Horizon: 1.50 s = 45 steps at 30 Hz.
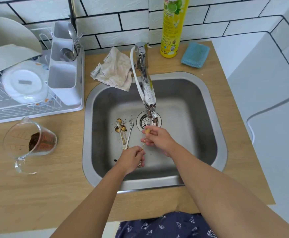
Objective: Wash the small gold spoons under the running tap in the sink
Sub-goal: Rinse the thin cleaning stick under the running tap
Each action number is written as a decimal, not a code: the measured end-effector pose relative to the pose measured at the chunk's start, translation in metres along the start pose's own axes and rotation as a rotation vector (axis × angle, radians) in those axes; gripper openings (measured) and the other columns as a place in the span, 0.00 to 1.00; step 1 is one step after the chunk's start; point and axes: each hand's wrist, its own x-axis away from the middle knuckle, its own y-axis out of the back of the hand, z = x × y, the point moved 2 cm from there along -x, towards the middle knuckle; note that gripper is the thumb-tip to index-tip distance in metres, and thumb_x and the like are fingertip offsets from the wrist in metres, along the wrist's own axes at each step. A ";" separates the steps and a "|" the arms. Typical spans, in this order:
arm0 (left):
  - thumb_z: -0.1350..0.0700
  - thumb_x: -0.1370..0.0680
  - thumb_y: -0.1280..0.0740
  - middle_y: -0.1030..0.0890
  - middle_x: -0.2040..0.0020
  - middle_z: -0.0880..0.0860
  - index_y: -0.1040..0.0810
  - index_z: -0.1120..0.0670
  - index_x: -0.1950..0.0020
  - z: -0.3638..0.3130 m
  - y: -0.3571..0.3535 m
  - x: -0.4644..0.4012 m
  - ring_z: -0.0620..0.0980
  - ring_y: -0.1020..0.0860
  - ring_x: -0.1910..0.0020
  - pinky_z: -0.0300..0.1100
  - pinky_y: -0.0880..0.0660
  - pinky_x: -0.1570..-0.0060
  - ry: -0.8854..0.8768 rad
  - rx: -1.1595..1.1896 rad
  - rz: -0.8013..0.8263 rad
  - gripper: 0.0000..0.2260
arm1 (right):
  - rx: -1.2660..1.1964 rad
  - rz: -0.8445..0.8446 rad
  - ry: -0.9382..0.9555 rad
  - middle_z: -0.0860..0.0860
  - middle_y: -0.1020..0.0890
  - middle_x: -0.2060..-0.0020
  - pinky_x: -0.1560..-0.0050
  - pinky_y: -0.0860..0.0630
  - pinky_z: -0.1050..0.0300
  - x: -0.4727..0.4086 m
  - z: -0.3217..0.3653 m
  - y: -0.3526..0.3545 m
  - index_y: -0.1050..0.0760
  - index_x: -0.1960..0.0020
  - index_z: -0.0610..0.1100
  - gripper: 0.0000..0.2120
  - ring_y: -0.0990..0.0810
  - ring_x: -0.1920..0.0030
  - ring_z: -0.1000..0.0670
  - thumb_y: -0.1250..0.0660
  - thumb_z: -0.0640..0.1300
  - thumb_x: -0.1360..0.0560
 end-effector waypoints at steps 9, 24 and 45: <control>0.63 0.16 0.48 0.22 0.62 0.55 0.26 0.57 0.50 0.003 -0.007 -0.003 0.52 0.21 0.64 0.43 0.21 0.61 0.065 0.159 0.052 0.12 | -0.074 -0.037 -0.025 0.50 0.14 0.60 0.62 0.17 0.59 -0.002 0.000 0.005 0.20 0.44 0.43 0.10 0.11 0.58 0.48 0.24 0.38 0.24; 0.62 0.16 0.48 0.23 0.65 0.55 0.26 0.57 0.51 0.008 -0.004 -0.007 0.51 0.25 0.70 0.44 0.24 0.66 0.054 0.268 0.033 0.12 | -0.306 0.080 -0.081 0.47 0.12 0.45 0.54 0.16 0.56 0.004 0.006 -0.002 0.22 0.39 0.40 0.09 0.12 0.46 0.47 0.36 0.43 0.16; 0.46 0.15 0.45 0.32 0.69 0.49 0.33 0.50 0.54 0.001 0.004 0.001 0.46 0.36 0.77 0.39 0.33 0.76 0.036 0.268 0.052 0.11 | -0.405 0.113 -0.066 0.42 0.13 0.44 0.48 0.16 0.52 0.002 0.008 -0.005 0.23 0.37 0.39 0.10 0.14 0.42 0.44 0.40 0.38 0.14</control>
